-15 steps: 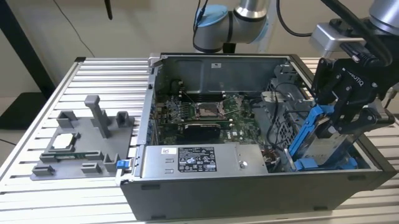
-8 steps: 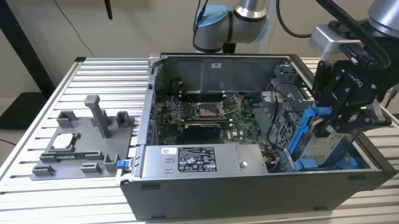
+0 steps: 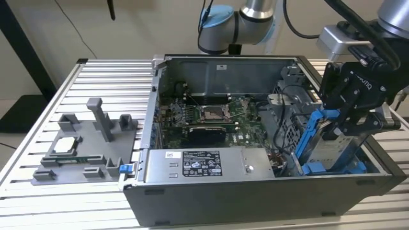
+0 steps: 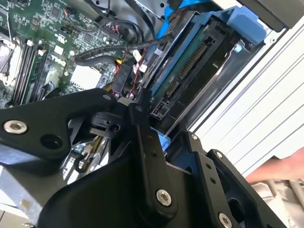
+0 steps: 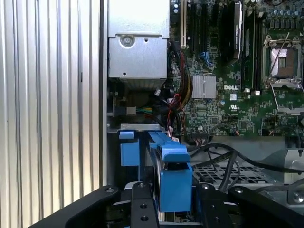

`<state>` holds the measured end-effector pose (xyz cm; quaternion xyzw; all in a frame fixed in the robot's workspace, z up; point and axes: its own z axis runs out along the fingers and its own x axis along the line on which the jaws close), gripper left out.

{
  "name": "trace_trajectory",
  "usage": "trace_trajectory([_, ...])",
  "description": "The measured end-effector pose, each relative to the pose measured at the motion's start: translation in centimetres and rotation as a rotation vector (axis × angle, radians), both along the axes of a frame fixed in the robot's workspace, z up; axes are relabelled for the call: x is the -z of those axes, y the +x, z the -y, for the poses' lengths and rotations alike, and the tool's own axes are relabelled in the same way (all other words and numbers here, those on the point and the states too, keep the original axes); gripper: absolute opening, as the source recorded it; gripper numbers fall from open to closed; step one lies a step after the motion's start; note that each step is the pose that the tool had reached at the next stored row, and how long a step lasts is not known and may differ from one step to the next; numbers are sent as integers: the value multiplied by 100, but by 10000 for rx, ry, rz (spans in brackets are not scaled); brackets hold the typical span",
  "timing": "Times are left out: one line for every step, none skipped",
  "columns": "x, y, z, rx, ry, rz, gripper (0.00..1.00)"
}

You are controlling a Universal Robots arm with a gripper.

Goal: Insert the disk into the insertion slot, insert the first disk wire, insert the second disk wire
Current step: 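Insert the disk into the insertion slot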

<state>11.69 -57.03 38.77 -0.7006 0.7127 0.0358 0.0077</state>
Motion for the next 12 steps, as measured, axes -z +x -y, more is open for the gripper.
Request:
trace_trajectory([0, 0, 0, 0, 2, -1, 0])
trace_trajectory([-1, 0, 0, 0, 2, 0, 0])
trace_trajectory([-3, 0, 0, -1, 2, -1, 0])
trace_trajectory([-4, 1, 0, -1, 13, 0, 0])
trace_trajectory([-5, 1, 1, -1, 67, 0, 0])
trace_trajectory([-11, 0, 2, 0, 146, 0, 0])
trace_trajectory([-27, 0, 2, 0, 208, 0, 0])
trace_trajectory([-50, -1, 3, 1, 242, -2, 0])
trace_trajectory([-72, -1, 5, 1, 278, -2, 0])
trace_trajectory([-85, -1, 12, 2, 343, -1, 0])
trace_trajectory([-85, -1, 19, 1, 377, -1, 0])
trace_trajectory([-84, -1, 21, 0, 385, -2, 0])
